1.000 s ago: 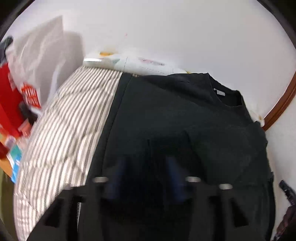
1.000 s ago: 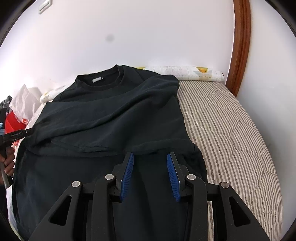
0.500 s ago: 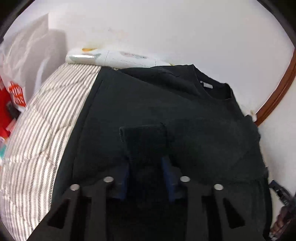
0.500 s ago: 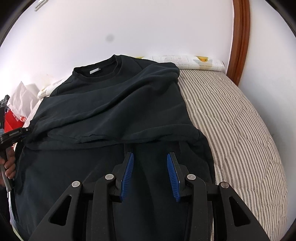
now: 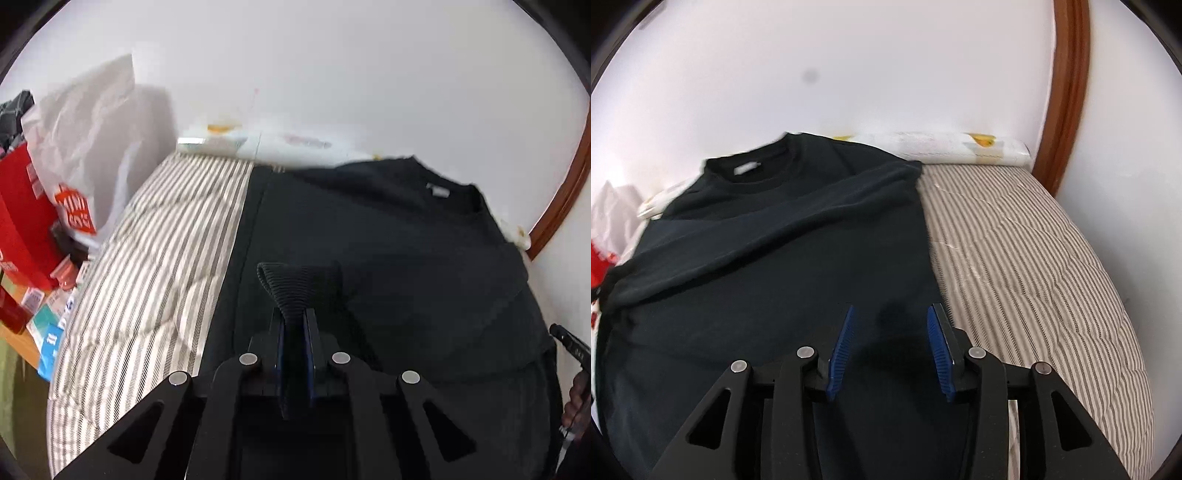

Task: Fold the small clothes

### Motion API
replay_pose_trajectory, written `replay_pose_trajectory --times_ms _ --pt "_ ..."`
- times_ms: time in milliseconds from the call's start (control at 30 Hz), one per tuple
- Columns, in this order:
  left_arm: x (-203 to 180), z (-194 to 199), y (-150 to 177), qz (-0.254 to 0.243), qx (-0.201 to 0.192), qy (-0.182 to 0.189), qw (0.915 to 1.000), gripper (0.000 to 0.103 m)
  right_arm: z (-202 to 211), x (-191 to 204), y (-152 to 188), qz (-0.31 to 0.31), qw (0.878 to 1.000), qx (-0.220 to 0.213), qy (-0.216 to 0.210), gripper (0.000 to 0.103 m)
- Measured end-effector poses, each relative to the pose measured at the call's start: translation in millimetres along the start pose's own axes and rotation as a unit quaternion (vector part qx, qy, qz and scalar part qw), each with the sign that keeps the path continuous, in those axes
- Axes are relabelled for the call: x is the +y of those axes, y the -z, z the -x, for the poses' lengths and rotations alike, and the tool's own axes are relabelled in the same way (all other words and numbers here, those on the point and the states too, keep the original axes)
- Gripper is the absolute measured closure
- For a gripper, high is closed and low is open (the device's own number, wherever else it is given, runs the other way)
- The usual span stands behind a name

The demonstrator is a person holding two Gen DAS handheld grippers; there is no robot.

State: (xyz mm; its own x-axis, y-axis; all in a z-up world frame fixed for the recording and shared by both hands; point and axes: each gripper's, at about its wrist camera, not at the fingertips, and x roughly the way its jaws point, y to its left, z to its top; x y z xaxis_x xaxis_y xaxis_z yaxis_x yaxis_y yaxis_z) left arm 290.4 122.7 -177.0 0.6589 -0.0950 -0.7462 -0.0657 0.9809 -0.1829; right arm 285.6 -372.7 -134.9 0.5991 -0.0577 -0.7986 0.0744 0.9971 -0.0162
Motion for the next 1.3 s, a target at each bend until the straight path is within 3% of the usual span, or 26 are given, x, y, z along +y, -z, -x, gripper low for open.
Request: replay_pose_trajectory --times_ms 100,233,367,700,767,933,1000,1067,1167,1300 --pt "-2 -4 5 -0.003 0.0 -0.006 1.0 0.093 -26 -6 4 -0.008 0.999 0.03 0.036 0.062" --pt "-5 -10 8 -0.009 0.005 -0.017 0.9998 0.091 -33 -13 8 -0.019 0.999 0.023 0.037 0.052" --pt "-1 -12 10 0.003 0.011 -0.017 0.9998 0.089 -33 -20 10 -0.034 0.999 0.026 0.022 0.052" --pt "2 36 25 0.011 -0.007 -0.033 0.9994 0.089 13 -18 20 0.009 0.999 0.002 0.034 0.052" --pt "4 50 33 0.018 -0.005 -0.017 0.9997 0.089 30 -22 26 0.002 0.999 -0.009 0.042 0.052" --pt "2 85 63 0.012 0.003 -0.008 0.9999 0.089 64 -36 48 -0.023 1.0 0.006 0.015 0.052" --pt "3 95 77 0.021 0.003 -0.009 0.9997 0.085 75 -38 62 -0.022 1.0 0.003 0.017 0.051" --pt "4 103 97 0.023 0.013 -0.015 0.9995 0.07 83 -40 77 -0.02 1.0 0.006 0.012 0.051" --pt "8 112 126 0.034 0.02 -0.021 0.999 0.064 89 -43 105 -0.024 1.0 0.02 0.003 0.047" --pt "14 121 158 0.044 0.034 -0.038 0.9977 0.063 94 -48 144 -0.03 0.999 0.041 -0.006 0.046"
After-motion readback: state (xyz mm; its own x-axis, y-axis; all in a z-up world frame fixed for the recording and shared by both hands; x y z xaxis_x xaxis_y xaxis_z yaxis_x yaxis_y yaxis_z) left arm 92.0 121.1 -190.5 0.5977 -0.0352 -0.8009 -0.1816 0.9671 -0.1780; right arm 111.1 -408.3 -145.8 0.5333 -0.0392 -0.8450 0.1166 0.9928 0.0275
